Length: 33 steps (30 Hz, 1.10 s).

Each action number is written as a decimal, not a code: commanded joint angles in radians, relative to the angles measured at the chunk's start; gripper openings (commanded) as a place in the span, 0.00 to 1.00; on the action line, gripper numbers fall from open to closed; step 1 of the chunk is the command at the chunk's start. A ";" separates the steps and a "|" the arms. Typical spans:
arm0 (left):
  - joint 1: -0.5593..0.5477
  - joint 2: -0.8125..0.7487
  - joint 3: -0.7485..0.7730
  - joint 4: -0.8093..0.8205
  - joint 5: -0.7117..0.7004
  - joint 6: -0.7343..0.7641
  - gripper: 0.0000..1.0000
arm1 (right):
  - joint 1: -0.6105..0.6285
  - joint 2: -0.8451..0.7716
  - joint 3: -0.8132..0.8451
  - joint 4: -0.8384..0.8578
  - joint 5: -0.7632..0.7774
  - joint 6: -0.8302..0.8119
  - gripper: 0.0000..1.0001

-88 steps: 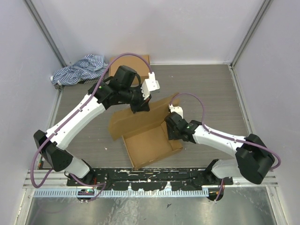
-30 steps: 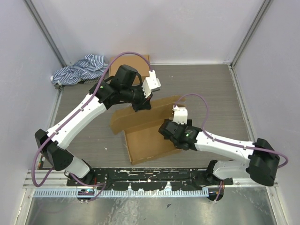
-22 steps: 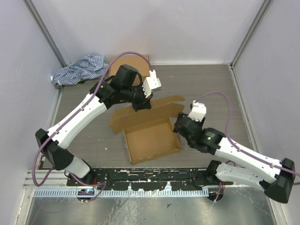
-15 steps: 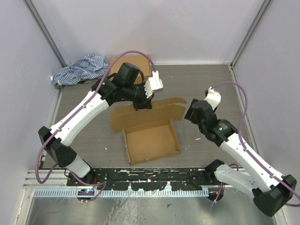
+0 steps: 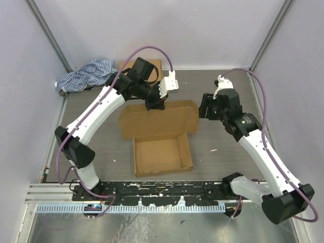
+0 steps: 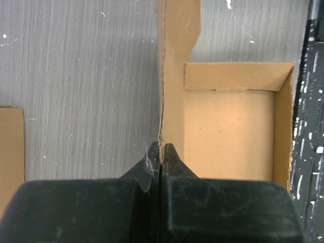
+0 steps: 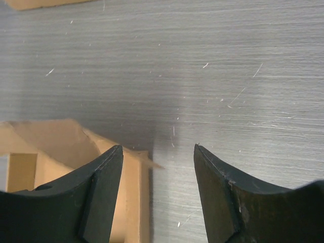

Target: Fold the paper box

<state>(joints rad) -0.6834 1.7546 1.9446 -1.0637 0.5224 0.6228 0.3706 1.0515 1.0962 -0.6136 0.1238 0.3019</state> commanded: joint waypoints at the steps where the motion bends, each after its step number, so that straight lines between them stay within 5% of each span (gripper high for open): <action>1: -0.001 0.038 0.038 -0.008 -0.019 0.001 0.01 | -0.002 -0.062 0.016 -0.039 -0.051 -0.074 0.64; 13: -0.002 -0.012 -0.017 0.037 -0.008 -0.040 0.02 | -0.002 -0.055 0.005 -0.087 -0.029 -0.099 0.66; 24: -0.007 -0.044 -0.040 0.031 0.019 -0.041 0.03 | -0.002 -0.005 0.015 0.018 -0.260 -0.167 0.66; 33: -0.021 -0.056 -0.063 0.053 0.011 -0.058 0.03 | -0.001 0.074 0.014 0.073 -0.303 -0.188 0.64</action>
<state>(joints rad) -0.6994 1.7351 1.8969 -1.0332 0.5236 0.5838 0.3710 1.0996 1.0954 -0.6117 -0.1211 0.1364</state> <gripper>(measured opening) 0.026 0.662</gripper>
